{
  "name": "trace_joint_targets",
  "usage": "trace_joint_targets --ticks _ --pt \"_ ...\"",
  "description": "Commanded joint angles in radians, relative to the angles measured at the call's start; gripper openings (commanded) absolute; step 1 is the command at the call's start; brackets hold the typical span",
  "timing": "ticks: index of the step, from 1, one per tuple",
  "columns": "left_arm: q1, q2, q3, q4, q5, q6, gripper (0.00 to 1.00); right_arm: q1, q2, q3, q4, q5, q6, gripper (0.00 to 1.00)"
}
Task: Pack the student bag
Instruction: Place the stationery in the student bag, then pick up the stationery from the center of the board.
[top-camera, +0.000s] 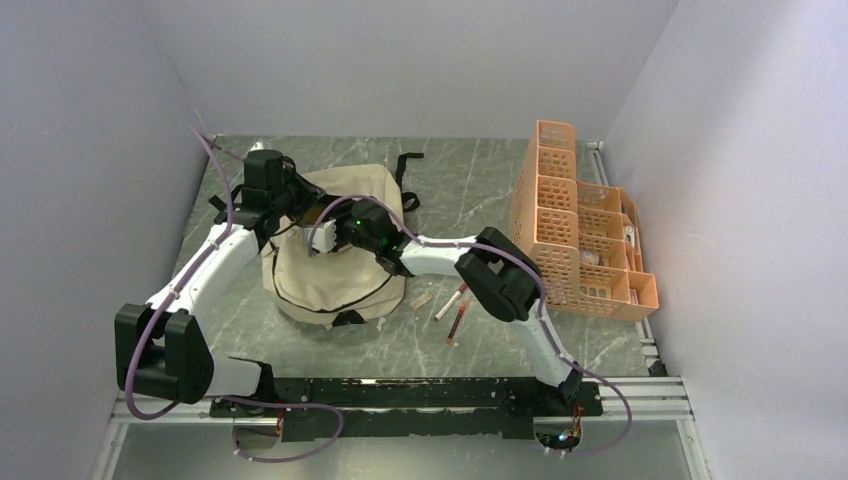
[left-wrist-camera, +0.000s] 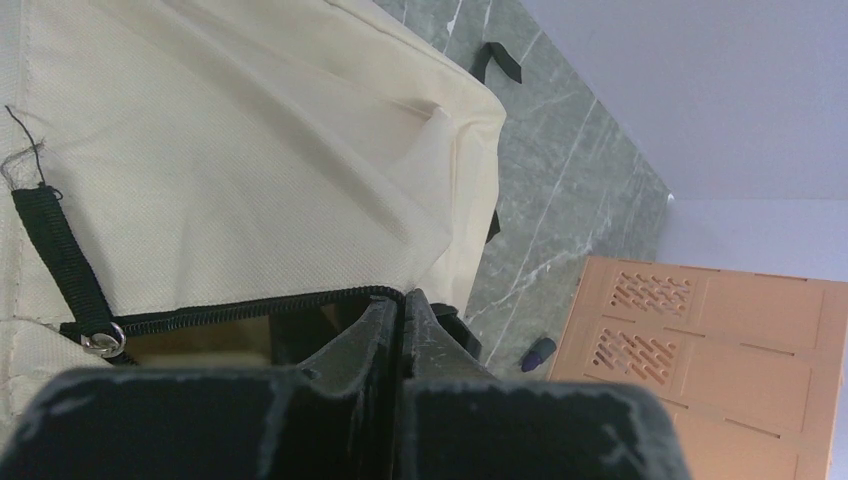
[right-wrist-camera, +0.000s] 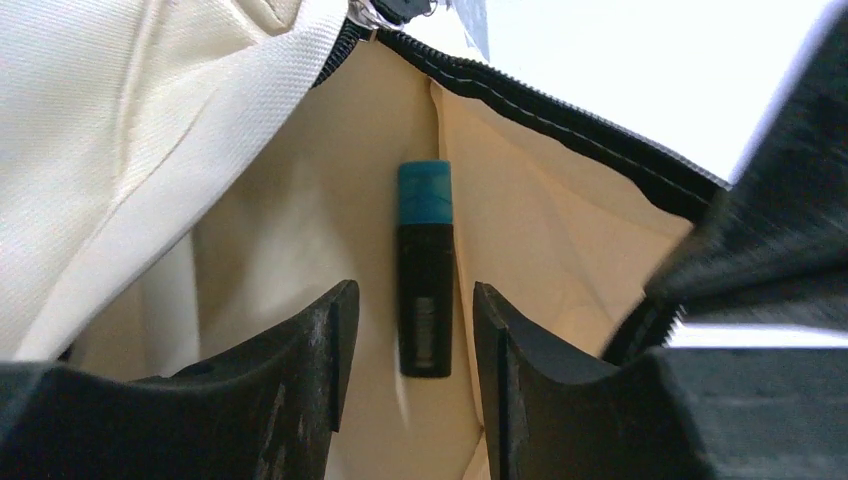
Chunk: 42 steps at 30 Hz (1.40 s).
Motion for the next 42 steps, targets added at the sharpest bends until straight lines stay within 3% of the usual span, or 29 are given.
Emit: trace_joint_targets --ticks 1,8,13,17,22,25,34,42 --pt "0.007 -0.007 0.053 0.028 -0.008 0.019 0.05 -0.001 -0.147 -0.109 0.095 -0.071 0.09 0.49" --pt "0.016 0.019 0.044 0.047 -0.007 0.013 0.05 0.012 -0.35 -0.357 0.184 -0.171 0.264 0.49" --pt "0.027 0.032 0.037 0.057 0.002 0.017 0.05 0.024 -0.505 -0.544 0.31 -0.091 0.396 0.49" --pt "0.032 0.026 0.033 0.054 0.001 0.029 0.05 0.023 -0.633 -0.627 0.304 0.091 0.66 0.49" --pt "0.037 0.026 0.015 0.063 0.0 0.048 0.05 0.019 -0.703 -0.563 -0.064 0.618 1.076 0.49" --pt "0.038 0.035 0.01 0.066 0.009 0.051 0.05 -0.004 -0.663 -0.461 -0.364 0.819 1.308 0.52" --pt "0.038 0.024 -0.004 0.062 0.025 0.052 0.05 -0.189 -0.441 -0.156 -0.985 0.884 1.905 0.55" --pt "0.038 0.022 -0.025 0.079 0.061 0.035 0.05 -0.262 -0.057 0.306 -1.634 0.994 2.279 0.54"
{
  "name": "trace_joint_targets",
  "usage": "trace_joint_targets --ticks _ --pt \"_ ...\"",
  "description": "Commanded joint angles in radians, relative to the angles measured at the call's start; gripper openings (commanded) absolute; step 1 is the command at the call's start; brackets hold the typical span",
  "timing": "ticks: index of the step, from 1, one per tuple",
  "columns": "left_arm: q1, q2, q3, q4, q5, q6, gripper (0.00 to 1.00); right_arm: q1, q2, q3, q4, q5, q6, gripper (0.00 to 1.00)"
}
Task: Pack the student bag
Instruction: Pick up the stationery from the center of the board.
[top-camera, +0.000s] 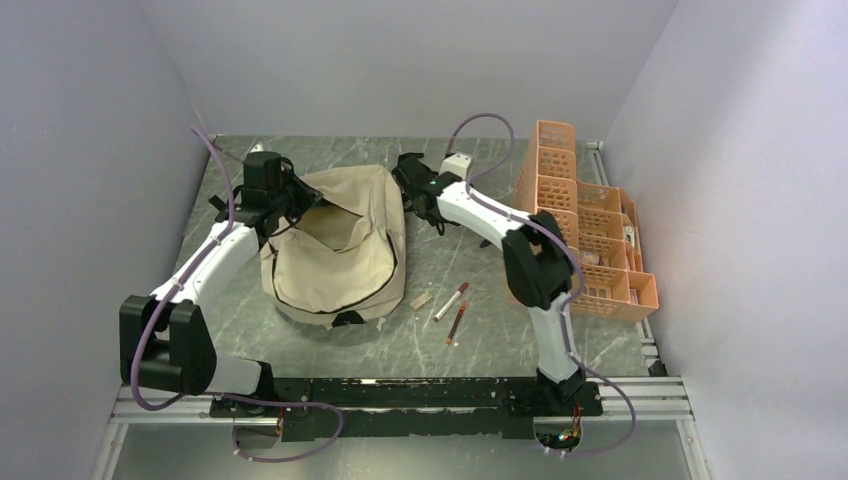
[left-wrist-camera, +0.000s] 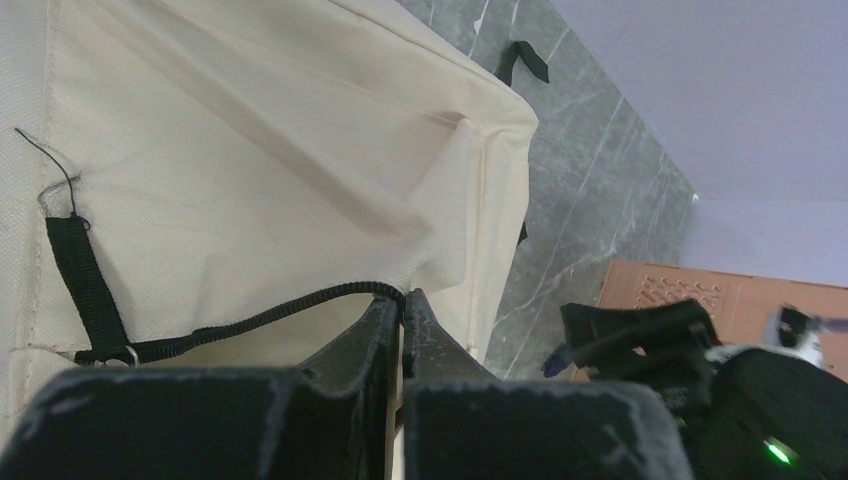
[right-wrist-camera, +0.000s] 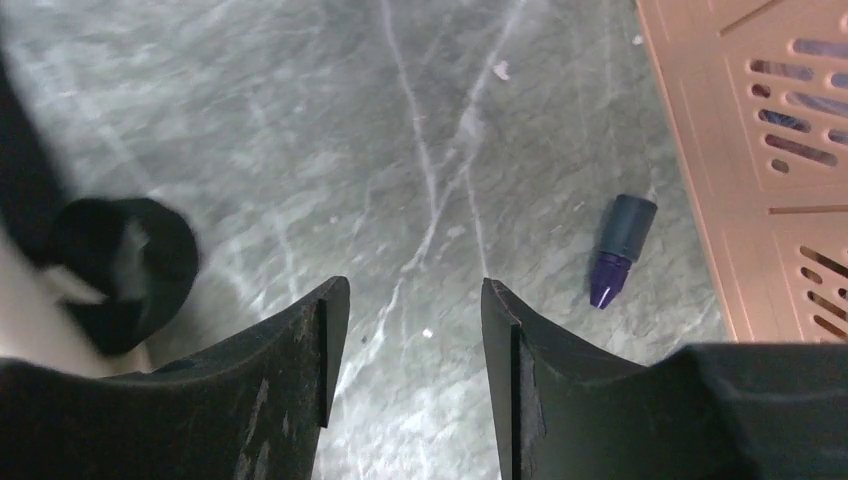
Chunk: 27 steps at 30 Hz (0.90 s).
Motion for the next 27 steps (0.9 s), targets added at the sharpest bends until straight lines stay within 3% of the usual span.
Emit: trace_joint_targets --ticks 1,4,27 --pt "0.009 -0.014 -0.011 0.057 0.045 0.001 0.05 -0.027 0.162 0.174 -0.454 0.119 0.306 0.54" --pt "0.009 -0.018 -0.005 0.047 0.043 0.005 0.05 -0.064 0.209 0.196 -0.503 0.131 0.351 0.55" --pt "0.009 -0.002 0.009 0.039 0.057 0.009 0.05 -0.188 0.091 -0.029 -0.273 0.066 0.232 0.53"
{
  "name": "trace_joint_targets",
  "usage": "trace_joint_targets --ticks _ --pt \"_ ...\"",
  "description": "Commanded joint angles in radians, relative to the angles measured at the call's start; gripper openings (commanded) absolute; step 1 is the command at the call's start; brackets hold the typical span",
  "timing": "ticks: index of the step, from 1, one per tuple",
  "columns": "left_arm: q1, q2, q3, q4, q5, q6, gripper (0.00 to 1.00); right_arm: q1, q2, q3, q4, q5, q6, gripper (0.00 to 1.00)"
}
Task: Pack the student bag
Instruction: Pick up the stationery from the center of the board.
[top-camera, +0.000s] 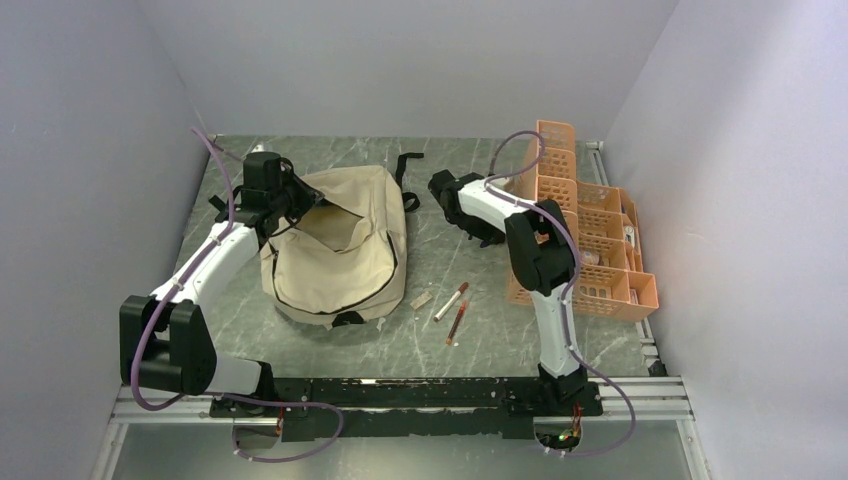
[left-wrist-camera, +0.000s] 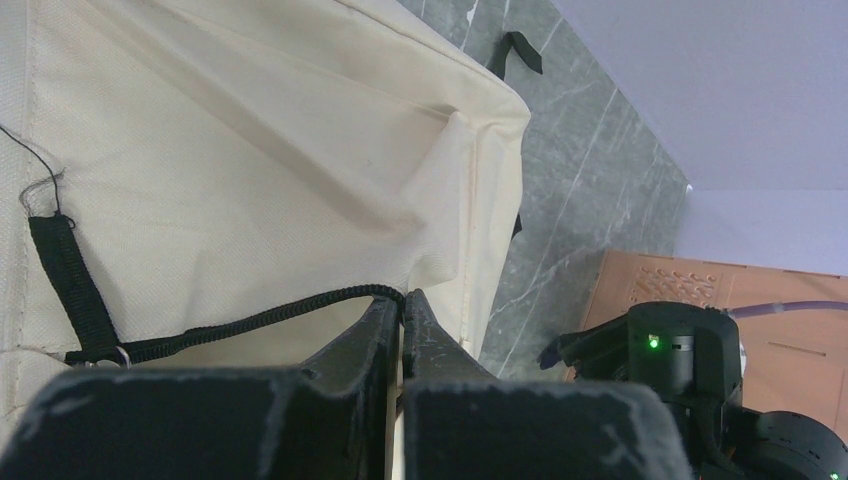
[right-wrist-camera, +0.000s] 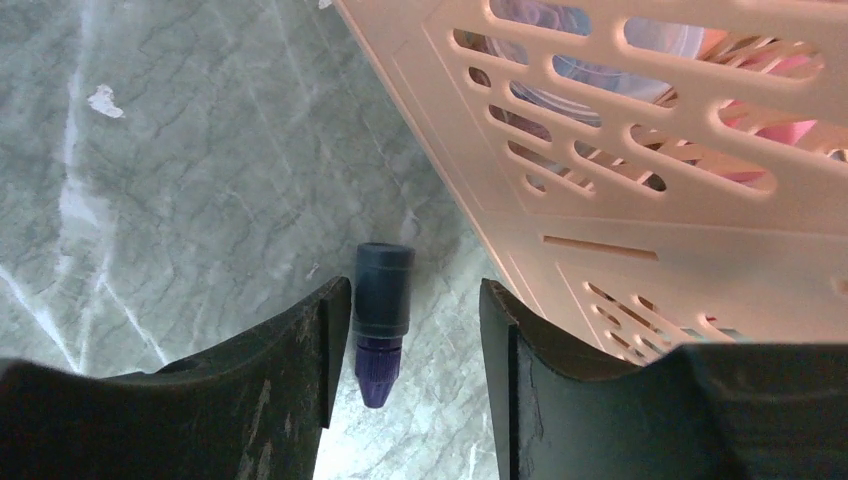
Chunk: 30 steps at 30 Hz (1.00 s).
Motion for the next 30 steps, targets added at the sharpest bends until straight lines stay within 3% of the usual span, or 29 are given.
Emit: trace_joint_targets --ticks 1,12,17,25,30 --pt "0.006 -0.001 0.014 0.034 0.031 0.006 0.05 -0.02 -0.063 -0.043 0.085 -0.019 -0.018 0.53" --pt "0.006 -0.006 0.006 0.038 0.033 0.004 0.05 -0.062 -0.123 -0.168 0.276 -0.155 -0.092 0.46" --pt "0.006 -0.009 0.001 0.038 0.034 0.002 0.05 -0.064 -0.141 -0.2 0.349 -0.207 -0.138 0.29" --pt "0.006 -0.011 0.001 0.039 0.035 -0.002 0.05 -0.05 -0.214 -0.29 0.53 -0.272 -0.291 0.14" --pt "0.006 -0.007 0.004 0.041 0.043 -0.006 0.05 0.017 -0.302 -0.385 0.735 -0.327 -0.495 0.08"
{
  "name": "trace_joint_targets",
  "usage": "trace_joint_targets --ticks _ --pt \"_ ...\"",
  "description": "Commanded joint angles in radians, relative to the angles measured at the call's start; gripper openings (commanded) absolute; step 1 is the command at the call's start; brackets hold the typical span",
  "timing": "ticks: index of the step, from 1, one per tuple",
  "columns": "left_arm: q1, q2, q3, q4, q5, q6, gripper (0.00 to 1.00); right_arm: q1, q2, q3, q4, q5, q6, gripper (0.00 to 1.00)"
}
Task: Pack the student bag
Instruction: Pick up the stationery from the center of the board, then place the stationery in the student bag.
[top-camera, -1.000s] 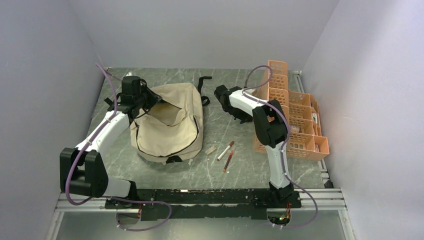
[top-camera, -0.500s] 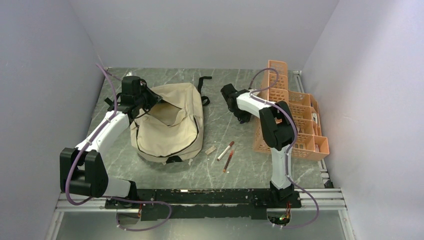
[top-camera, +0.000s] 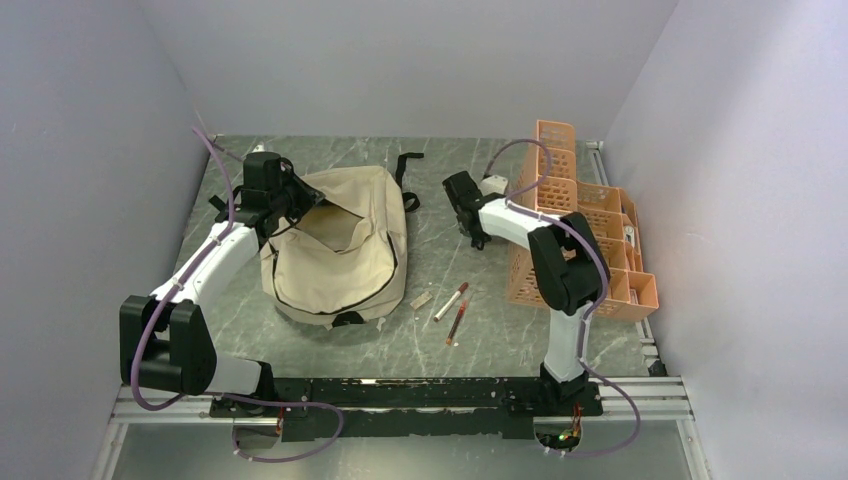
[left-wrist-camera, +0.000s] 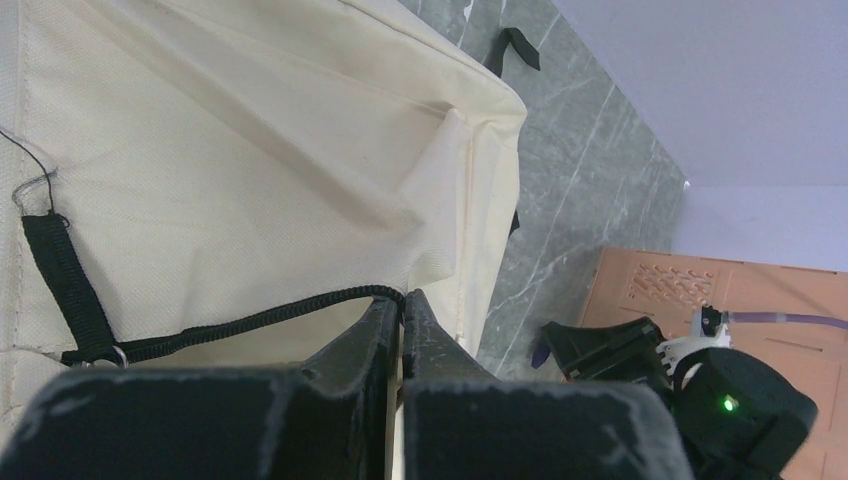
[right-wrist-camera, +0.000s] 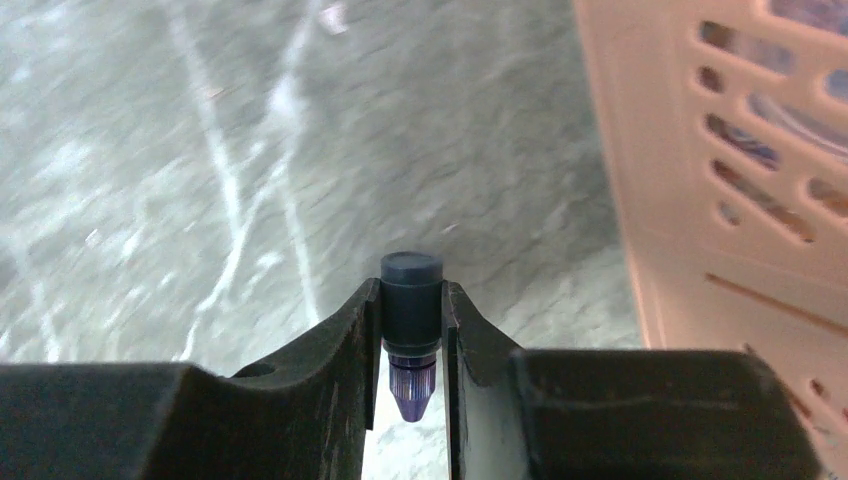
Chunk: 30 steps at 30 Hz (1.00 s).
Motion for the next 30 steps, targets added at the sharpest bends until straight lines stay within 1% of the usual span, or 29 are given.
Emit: trace_joint_targets --ticks 1,3,6,9,12,16,19,22,27,30 --pt "0.006 -0.008 0.004 0.041 0.035 -0.004 0.05 0.072 -0.093 -0.06 0.222 -0.047 -0.215 0.07" --pt "0.006 -0.013 0.004 0.04 0.033 -0.002 0.05 0.099 -0.119 -0.076 0.272 -0.058 -0.275 0.04" --pt "0.006 -0.018 0.003 0.036 0.024 0.003 0.05 0.125 -0.174 -0.117 0.366 -0.163 -0.38 0.03" --pt "0.006 -0.023 0.0 0.037 0.025 0.003 0.05 0.13 -0.239 -0.171 0.475 -0.315 -0.449 0.02" --pt "0.006 -0.026 0.0 0.036 0.026 0.005 0.05 0.13 -0.303 -0.231 0.608 -0.513 -0.527 0.02" --pt "0.007 -0.027 -0.001 0.038 0.033 0.005 0.05 0.131 -0.359 -0.32 0.872 -0.704 -0.563 0.0" --pt "0.006 -0.031 0.0 0.035 0.036 0.006 0.05 0.146 -0.346 -0.324 1.003 -0.884 -0.596 0.0" --pt "0.007 -0.035 -0.002 0.032 0.037 0.008 0.05 0.189 -0.313 -0.3 1.096 -1.012 -0.68 0.0" --pt "0.007 -0.044 0.0 0.023 0.038 0.013 0.05 0.305 -0.247 -0.289 1.241 -1.093 -0.977 0.0" --pt "0.008 -0.053 0.003 0.014 0.036 0.021 0.05 0.334 -0.182 -0.265 1.334 -1.146 -1.05 0.0"
